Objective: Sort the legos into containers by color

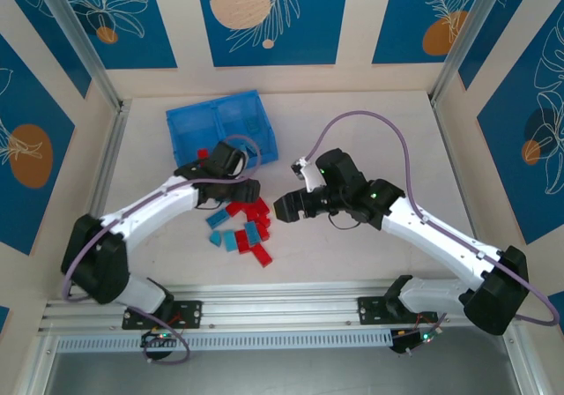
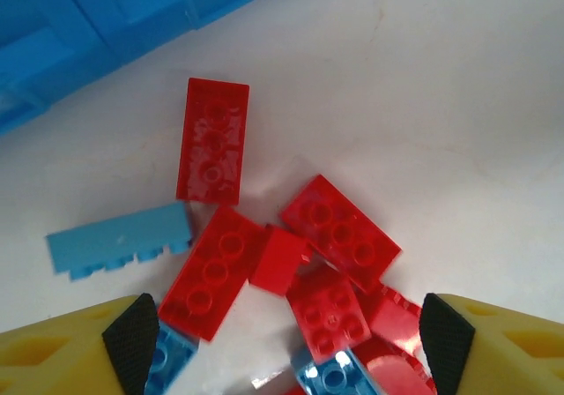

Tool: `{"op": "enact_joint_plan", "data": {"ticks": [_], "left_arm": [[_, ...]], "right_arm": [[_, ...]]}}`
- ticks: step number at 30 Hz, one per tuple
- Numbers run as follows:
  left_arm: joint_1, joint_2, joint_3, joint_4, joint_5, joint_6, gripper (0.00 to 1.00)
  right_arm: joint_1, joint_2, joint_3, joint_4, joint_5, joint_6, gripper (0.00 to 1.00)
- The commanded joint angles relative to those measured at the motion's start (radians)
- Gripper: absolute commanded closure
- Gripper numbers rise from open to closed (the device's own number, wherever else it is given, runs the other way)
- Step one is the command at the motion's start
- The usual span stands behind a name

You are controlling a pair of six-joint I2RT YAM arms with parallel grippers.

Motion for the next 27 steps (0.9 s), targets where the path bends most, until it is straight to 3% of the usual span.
{"op": "enact_joint_plan", "data": {"ticks": [1,9,27], "left_arm": [[-0.011,0.087,0.068,0.06,-0.079,0.03,0.23],[-0.004,0.327,0.193,0.044,-0.273,0.145,0.24],[0.001,0.504,0.179,0.101,-0.256,0.08,0.61]], "right_arm": [[0.003,-0.041,0.002,-0.001,0.049,0.035,0.18],[0.001,-0.039,0.024,-0.015,0.088,0.015,0.18],[0.002,-0.051,0.047,-0.042,0.076,0.042,0.18]]}}
